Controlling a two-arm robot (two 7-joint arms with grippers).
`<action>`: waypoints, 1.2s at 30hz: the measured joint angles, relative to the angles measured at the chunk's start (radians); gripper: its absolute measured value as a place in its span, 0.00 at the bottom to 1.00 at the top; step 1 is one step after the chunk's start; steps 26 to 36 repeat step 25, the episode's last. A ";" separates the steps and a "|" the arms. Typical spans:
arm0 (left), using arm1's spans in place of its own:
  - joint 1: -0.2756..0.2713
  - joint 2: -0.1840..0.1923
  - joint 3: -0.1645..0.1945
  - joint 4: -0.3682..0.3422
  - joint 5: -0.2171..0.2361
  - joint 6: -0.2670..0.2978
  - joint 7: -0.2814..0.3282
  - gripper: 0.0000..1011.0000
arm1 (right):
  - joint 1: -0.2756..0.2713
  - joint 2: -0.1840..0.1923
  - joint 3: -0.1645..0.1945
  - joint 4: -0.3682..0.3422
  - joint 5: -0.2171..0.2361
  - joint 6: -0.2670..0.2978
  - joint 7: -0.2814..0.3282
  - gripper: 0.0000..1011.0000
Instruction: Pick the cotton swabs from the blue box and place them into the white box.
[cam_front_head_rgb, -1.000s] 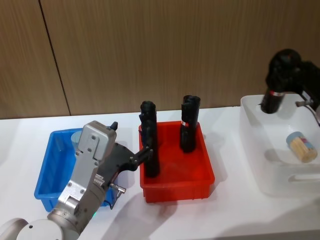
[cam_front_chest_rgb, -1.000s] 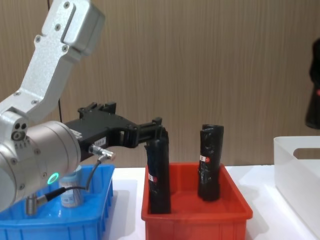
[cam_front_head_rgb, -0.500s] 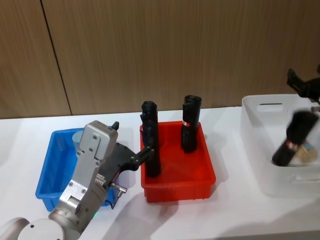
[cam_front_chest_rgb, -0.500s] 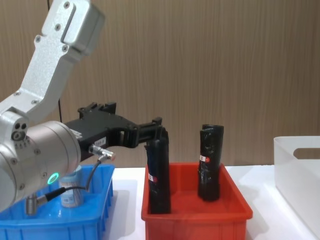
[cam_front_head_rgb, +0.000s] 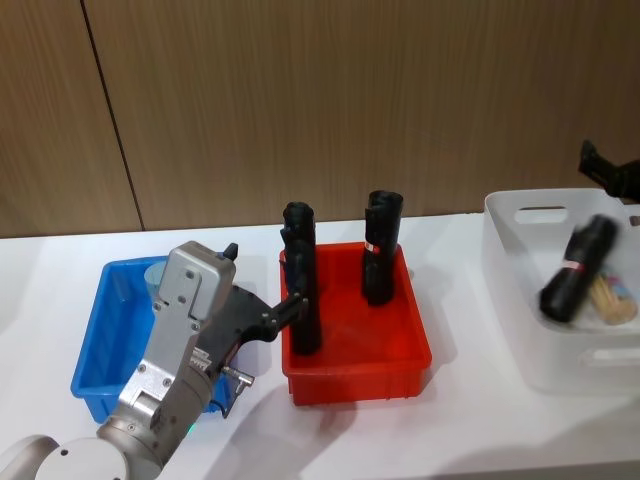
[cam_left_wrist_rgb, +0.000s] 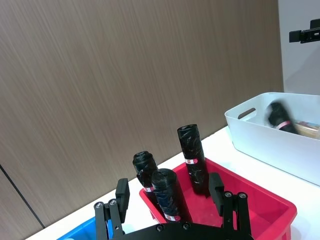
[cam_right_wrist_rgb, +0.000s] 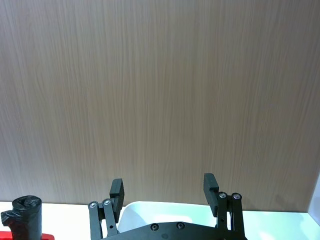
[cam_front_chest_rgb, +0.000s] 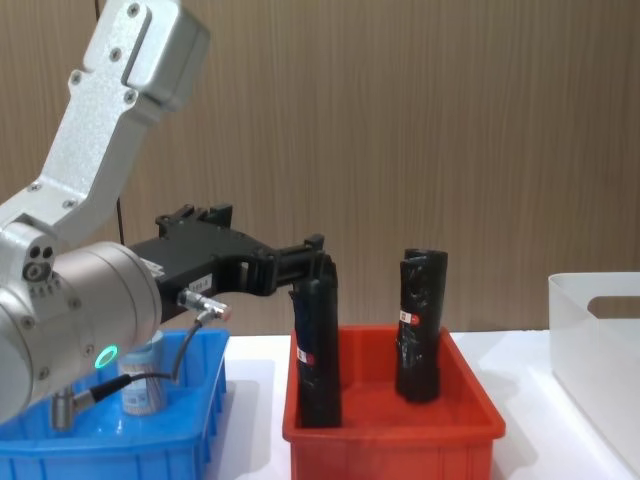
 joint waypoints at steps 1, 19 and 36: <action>0.000 0.000 0.000 0.000 0.000 0.000 0.000 0.99 | 0.000 0.000 0.000 0.000 0.000 0.000 0.000 0.99; 0.000 0.000 0.000 0.000 0.000 0.000 0.000 0.99 | -0.004 0.002 0.004 -0.002 0.004 -0.006 -0.001 0.99; 0.000 0.000 0.000 0.000 0.000 0.000 0.000 0.99 | -0.005 0.002 0.004 -0.003 0.005 -0.006 -0.001 0.99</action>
